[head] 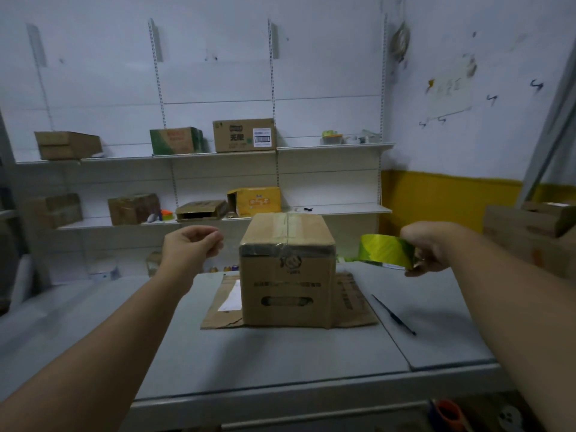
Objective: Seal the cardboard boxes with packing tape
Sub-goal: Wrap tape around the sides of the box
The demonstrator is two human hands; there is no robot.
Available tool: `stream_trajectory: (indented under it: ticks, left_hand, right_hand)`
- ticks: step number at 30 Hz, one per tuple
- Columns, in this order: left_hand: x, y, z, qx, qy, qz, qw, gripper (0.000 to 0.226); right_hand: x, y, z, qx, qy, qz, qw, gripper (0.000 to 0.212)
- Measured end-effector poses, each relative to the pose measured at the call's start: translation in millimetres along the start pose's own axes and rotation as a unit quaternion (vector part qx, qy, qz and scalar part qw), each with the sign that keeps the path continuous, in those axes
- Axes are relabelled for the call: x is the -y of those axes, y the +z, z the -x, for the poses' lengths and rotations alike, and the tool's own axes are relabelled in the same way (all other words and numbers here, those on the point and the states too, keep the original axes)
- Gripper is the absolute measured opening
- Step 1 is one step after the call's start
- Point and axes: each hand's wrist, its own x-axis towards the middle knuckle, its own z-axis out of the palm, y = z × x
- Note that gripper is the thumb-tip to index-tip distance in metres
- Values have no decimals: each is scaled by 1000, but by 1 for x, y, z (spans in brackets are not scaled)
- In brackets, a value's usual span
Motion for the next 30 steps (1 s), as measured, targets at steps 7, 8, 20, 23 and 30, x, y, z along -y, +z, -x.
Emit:
stream_trajectory:
  ticks: [7, 8, 20, 23, 30]
  left_hand:
    - [6, 2, -6, 11, 12, 0, 1000, 11]
    - [7, 4, -6, 17, 13, -1, 1000, 11]
    - [34, 29, -15, 29, 2, -20, 999, 11]
    - [40, 34, -16, 36, 18, -31, 999, 10]
    - [48, 37, -24, 48, -14, -7, 999, 15]
  right_hand:
    - [6, -6, -10, -17, 1, -6, 1000, 26]
    - [6, -6, -12, -25, 0, -4, 1000, 27]
    - [15, 20, -33, -14, -4, 56, 998, 29]
    - [18, 37, -41, 17, 0, 74, 997, 33]
    - [9, 54, -55, 49, -29, -5, 998, 24]
